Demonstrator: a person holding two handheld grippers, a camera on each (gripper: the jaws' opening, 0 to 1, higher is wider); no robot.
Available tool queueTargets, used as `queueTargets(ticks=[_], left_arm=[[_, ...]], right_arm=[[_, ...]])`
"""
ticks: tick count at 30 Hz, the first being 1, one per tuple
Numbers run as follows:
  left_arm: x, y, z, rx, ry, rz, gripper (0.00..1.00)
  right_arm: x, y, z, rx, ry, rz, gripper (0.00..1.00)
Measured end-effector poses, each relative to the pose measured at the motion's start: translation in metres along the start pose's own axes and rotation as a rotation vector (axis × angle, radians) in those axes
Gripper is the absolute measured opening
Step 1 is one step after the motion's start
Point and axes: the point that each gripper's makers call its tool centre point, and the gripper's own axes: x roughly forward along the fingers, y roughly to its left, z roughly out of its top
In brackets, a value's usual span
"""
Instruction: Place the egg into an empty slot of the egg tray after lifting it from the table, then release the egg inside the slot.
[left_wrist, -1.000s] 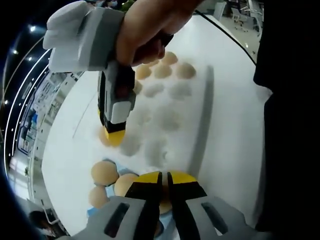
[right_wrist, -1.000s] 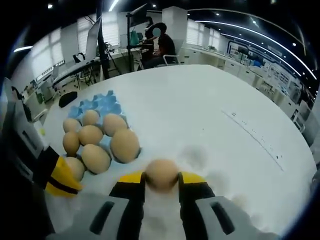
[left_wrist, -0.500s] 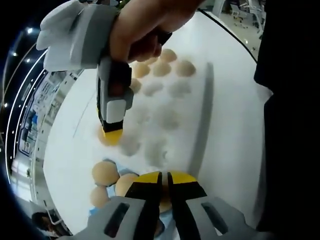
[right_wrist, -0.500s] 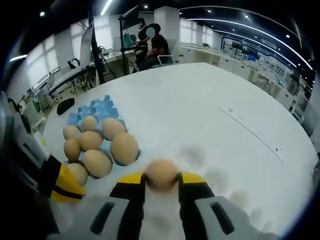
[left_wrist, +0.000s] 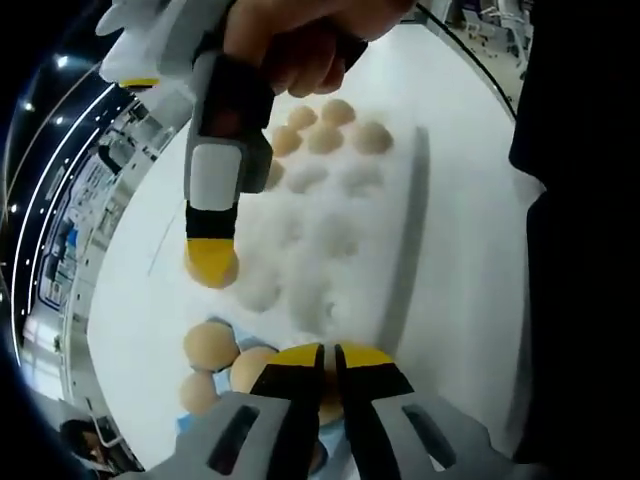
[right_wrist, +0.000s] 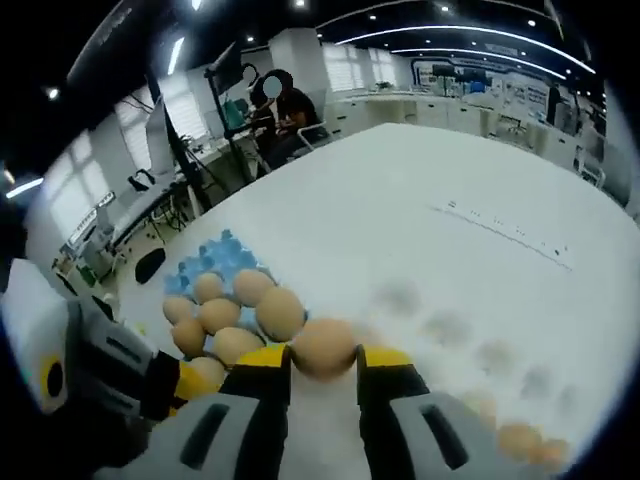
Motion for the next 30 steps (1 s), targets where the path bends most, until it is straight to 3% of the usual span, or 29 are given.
queueTargets(ticks=[2, 6, 14, 16, 19, 20, 21, 23, 27, 30], left_arm=[[-0.001, 0.001, -0.001, -0.031, -0.022, 0.000, 0.05], [-0.001, 0.002, -0.001, -0.072, -0.035, -0.003, 0.05], [-0.003, 0.003, 0.000, -0.105, -0.028, 0.016, 0.07], [-0.004, 0.009, -0.002, -0.144, -0.037, 0.035, 0.13], [-0.007, 0.023, -0.004, -0.167, -0.061, 0.085, 0.30], [-0.009, 0.031, -0.007, -0.209, -0.066, 0.114, 0.36], [-0.006, 0.031, -0.002, -0.217, -0.094, 0.099, 0.42], [-0.006, 0.036, -0.005, -0.230, -0.086, 0.126, 0.51], [-0.006, 0.034, -0.004, -0.236, -0.101, 0.114, 0.52], [-0.005, 0.032, 0.002, -0.246, -0.135, 0.107, 0.57]], right_arm=[[0.000, 0.003, -0.008, 0.068, 0.019, 0.022, 0.27], [-0.001, 0.002, -0.019, 0.107, 0.033, 0.021, 0.27], [-0.004, 0.001, -0.024, 0.181, 0.025, 0.037, 0.27], [-0.005, 0.003, -0.025, 0.255, 0.014, 0.058, 0.27], [-0.008, 0.001, -0.026, 0.281, 0.007, 0.070, 0.27], [-0.009, 0.000, -0.027, 0.300, 0.005, 0.075, 0.27], [-0.010, 0.001, -0.027, 0.324, 0.001, 0.086, 0.27], [-0.012, 0.004, -0.030, 0.347, 0.001, 0.101, 0.27], [-0.015, 0.008, -0.032, 0.441, -0.014, 0.129, 0.27], [-0.014, 0.011, -0.034, 0.453, -0.005, 0.146, 0.27]])
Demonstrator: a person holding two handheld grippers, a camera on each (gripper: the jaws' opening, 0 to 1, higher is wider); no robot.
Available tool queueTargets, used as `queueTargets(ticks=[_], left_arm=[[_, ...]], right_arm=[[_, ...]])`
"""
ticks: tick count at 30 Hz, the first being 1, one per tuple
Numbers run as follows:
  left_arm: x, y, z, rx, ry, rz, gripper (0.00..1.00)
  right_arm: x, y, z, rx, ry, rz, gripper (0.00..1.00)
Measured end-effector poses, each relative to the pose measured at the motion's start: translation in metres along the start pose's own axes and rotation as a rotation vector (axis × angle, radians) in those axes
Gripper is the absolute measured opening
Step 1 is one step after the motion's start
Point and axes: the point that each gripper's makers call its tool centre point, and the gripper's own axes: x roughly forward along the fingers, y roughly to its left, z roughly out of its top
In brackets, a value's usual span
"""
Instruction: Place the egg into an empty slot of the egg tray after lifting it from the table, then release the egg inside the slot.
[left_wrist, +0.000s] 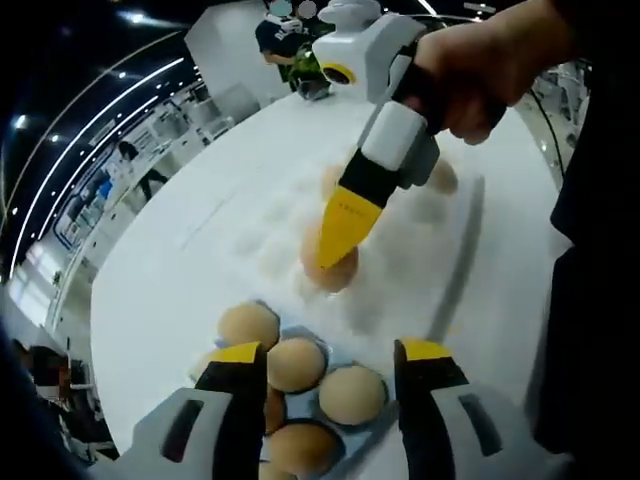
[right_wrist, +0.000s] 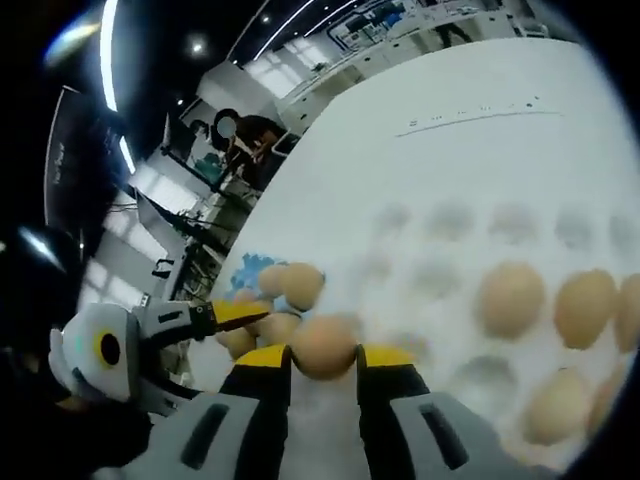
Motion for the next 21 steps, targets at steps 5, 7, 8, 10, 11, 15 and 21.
queueTargets(ticks=[5, 7, 8, 10, 11, 15, 21], left_arm=[[0.003, -0.011, 0.015, 0.014, -0.065, -0.036, 0.50], [0.004, -0.013, 0.018, 0.013, -0.080, -0.046, 0.39], [0.005, -0.013, 0.019, 0.007, -0.085, -0.038, 0.37], [0.005, -0.010, 0.021, 0.007, -0.098, -0.026, 0.37], [0.005, -0.009, 0.022, 0.008, -0.104, -0.023, 0.36], [0.006, -0.007, 0.020, -0.017, -0.104, -0.018, 0.28], [0.007, -0.010, 0.019, -0.018, -0.104, -0.018, 0.28]], right_arm=[[0.001, 0.010, -0.003, 0.027, 0.012, 0.043, 0.27], [0.002, 0.018, -0.006, 0.046, 0.022, 0.082, 0.27], [0.003, 0.024, -0.009, 0.052, 0.033, 0.113, 0.27], [0.006, 0.024, -0.012, 0.043, 0.041, 0.104, 0.27], [0.006, 0.024, -0.013, 0.047, 0.048, 0.104, 0.27], [0.007, 0.029, -0.020, 0.113, 0.074, 0.145, 0.27], [0.007, 0.027, -0.021, 0.157, 0.076, 0.145, 0.27]])
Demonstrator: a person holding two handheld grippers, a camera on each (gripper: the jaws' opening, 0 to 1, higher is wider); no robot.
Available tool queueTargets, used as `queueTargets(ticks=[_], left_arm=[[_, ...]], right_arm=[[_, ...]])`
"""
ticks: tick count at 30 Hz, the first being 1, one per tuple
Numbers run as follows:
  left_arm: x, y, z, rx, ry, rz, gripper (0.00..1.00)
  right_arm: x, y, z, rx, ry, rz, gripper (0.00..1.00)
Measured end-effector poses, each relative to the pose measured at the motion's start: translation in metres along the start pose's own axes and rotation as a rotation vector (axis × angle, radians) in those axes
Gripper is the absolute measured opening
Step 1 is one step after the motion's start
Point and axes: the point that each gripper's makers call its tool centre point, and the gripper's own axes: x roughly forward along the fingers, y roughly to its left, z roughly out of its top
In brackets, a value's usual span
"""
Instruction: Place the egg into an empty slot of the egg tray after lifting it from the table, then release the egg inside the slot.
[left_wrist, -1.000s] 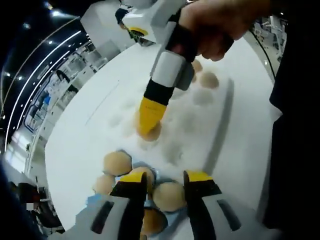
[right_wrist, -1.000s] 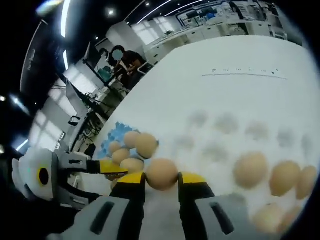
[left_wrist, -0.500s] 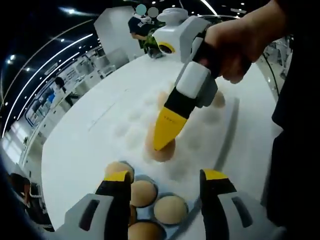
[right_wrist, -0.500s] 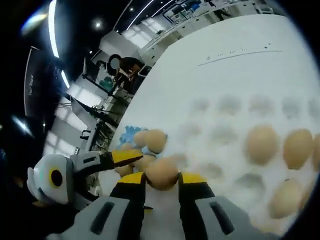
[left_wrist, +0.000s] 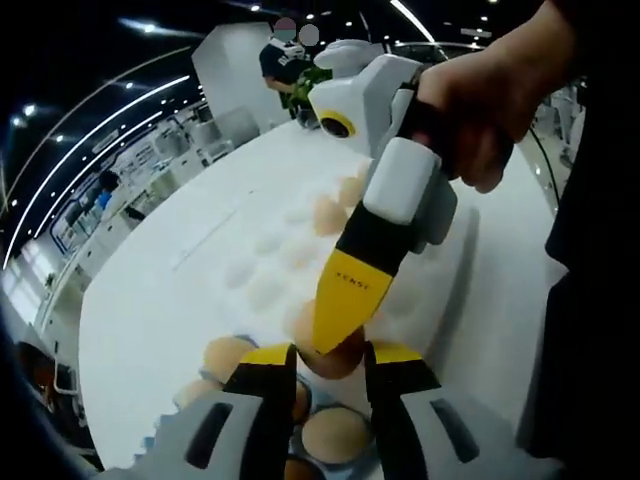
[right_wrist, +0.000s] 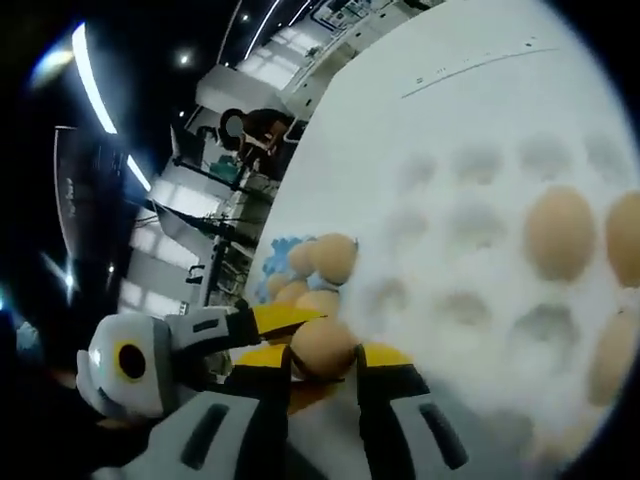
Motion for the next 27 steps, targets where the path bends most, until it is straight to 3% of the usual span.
queueTargets(ticks=[8, 10, 12, 23, 27], left_arm=[[-0.001, 0.000, 0.002, 0.021, -0.014, 0.005, 0.27], [0.000, 0.003, 0.002, 0.017, -0.012, 0.020, 0.27], [0.000, 0.004, 0.000, 0.022, -0.006, 0.021, 0.27], [-0.004, 0.013, -0.003, 0.029, -0.006, 0.046, 0.26], [-0.004, 0.014, -0.008, 0.023, 0.006, 0.046, 0.26]], right_arm=[[-0.002, -0.001, 0.001, 0.036, -0.002, 0.026, 0.27], [0.000, 0.002, 0.004, -0.081, -0.021, 0.015, 0.27], [0.001, 0.002, 0.003, -0.120, -0.007, -0.011, 0.27], [-0.003, 0.008, 0.014, -0.171, -0.030, -0.018, 0.25], [-0.009, -0.005, 0.019, -0.274, -0.026, -0.091, 0.24]])
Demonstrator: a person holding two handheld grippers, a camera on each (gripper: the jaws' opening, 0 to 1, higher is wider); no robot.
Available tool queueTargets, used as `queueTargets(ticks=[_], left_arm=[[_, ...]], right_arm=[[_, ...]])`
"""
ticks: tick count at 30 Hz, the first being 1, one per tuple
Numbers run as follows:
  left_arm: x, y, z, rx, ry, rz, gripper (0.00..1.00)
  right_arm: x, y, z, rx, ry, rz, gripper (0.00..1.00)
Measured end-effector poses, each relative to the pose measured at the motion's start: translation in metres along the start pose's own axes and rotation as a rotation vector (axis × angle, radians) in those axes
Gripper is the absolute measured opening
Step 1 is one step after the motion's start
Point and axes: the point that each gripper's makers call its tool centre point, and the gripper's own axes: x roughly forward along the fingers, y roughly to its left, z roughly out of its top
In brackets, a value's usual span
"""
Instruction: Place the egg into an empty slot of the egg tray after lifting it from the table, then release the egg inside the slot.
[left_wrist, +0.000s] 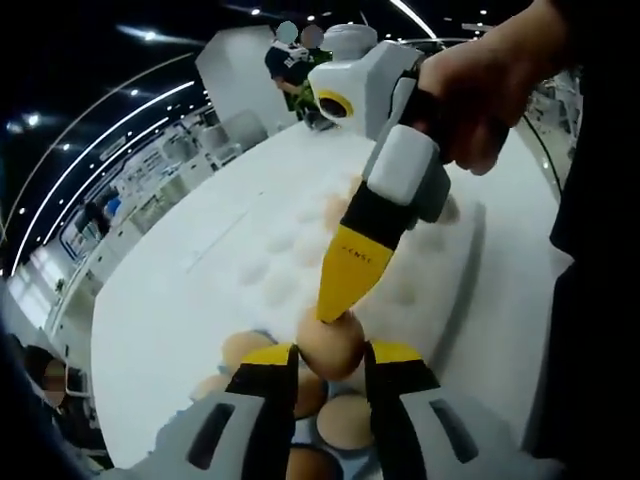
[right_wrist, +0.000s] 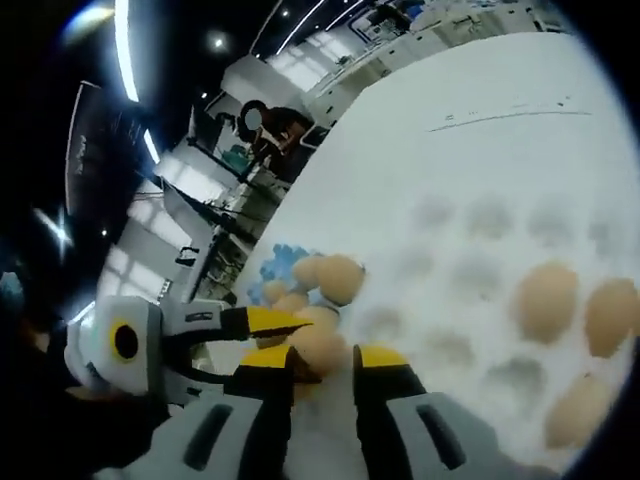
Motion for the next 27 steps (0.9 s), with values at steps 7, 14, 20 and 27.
queueTargets(ticks=[7, 14, 20, 27], left_arm=[[-0.001, 0.002, -0.002, -0.011, 0.005, 0.011, 0.26], [-0.005, 0.006, -0.004, -0.020, 0.010, 0.019, 0.26], [-0.011, 0.012, -0.004, -0.028, 0.007, 0.034, 0.26], [-0.017, 0.018, -0.001, -0.048, -0.006, 0.050, 0.26]], right_arm=[[-0.006, -0.024, -0.002, -0.254, 0.049, -0.152, 0.25], [-0.003, -0.037, -0.018, -0.475, 0.128, -0.240, 0.32], [-0.004, -0.040, -0.021, -0.465, 0.137, -0.223, 0.31], [-0.004, -0.040, -0.022, -0.499, 0.105, -0.211, 0.31]])
